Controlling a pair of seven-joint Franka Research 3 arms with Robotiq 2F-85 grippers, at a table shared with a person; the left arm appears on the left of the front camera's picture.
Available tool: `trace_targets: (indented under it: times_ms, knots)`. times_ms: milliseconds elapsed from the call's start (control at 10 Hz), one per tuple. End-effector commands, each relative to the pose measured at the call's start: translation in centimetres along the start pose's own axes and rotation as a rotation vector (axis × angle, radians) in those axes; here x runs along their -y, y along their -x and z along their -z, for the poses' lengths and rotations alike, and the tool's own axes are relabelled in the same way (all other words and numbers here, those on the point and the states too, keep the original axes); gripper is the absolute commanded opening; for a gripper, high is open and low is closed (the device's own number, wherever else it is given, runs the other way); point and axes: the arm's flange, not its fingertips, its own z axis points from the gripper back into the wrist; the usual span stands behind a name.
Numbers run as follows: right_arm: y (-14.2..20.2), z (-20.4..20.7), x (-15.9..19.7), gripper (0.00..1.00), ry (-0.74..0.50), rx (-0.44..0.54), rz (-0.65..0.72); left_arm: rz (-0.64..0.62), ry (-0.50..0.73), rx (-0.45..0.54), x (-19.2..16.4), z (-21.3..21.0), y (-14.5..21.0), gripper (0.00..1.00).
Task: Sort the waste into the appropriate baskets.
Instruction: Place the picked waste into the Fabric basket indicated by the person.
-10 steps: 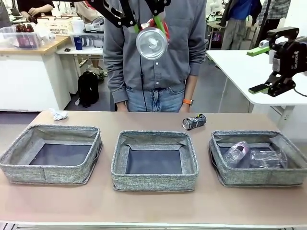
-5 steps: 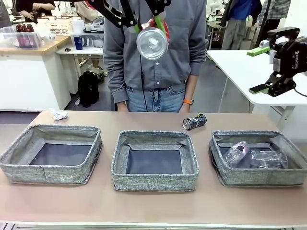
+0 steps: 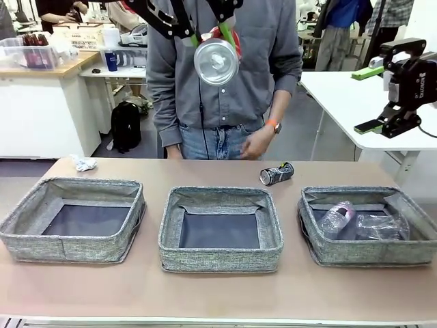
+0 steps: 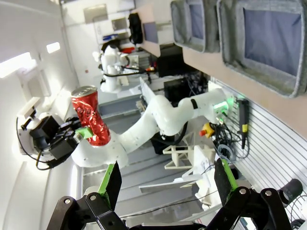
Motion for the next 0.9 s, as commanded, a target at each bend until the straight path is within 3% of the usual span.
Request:
trace_targets:
  times_ms: [0, 800]
  knots:
    - [-0.22, -0.22, -0.39, 1.00, -0.010, 0.003, -0.003, 0.009, -0.010, 0.013, -0.68, -0.03, 0.40, 0.29]
    - [-0.22, -0.22, -0.39, 1.00, -0.010, 0.003, -0.003, 0.009, -0.010, 0.013, -0.68, -0.03, 0.40, 0.29]
